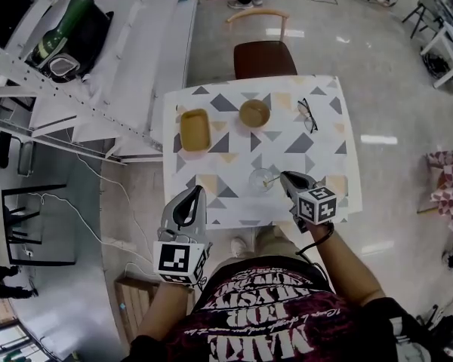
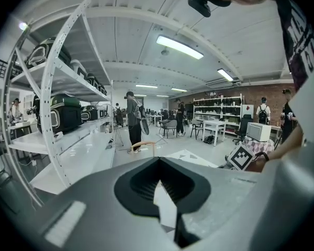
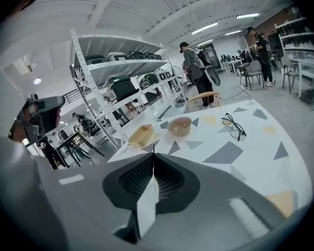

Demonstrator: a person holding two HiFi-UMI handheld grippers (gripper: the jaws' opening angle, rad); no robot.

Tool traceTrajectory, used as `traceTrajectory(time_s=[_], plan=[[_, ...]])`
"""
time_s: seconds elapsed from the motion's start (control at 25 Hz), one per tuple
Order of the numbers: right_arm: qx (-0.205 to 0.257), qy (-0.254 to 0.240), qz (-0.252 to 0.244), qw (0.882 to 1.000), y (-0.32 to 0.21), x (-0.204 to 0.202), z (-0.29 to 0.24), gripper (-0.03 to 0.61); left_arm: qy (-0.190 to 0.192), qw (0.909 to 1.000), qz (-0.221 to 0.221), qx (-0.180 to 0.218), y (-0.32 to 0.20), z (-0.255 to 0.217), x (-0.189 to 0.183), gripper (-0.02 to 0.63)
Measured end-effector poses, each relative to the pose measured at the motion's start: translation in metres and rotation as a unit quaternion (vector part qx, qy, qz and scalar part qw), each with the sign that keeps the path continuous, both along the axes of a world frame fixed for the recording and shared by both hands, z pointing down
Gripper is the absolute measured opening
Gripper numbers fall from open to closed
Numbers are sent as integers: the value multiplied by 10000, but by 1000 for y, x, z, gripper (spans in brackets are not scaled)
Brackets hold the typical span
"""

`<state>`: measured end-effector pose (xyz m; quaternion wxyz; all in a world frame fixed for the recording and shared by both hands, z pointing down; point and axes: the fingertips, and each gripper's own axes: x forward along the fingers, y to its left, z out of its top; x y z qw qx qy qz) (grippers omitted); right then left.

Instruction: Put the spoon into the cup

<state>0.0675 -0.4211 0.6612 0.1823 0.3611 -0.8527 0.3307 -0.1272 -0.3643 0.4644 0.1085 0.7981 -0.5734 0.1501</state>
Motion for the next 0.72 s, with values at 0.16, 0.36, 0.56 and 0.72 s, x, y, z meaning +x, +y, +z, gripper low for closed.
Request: traceTrajectory(time_s=[0.16,0.36,0.56,0.72], plan=[[-18,202,63,9998,7,-6,12,35,-30,9999,109,74,10,-7,-2,0],[-110,358,154,9992,21,-9,20,37,3,9997,134,197,27,-16,-12,0],[-84,529,327,9980,31,-8,25,85,29,9993,144,332,47,-25,-27,0],[-23,517,579,9970,38,-2,19,158,64,9990,133,431,63,-30,-40,0]])
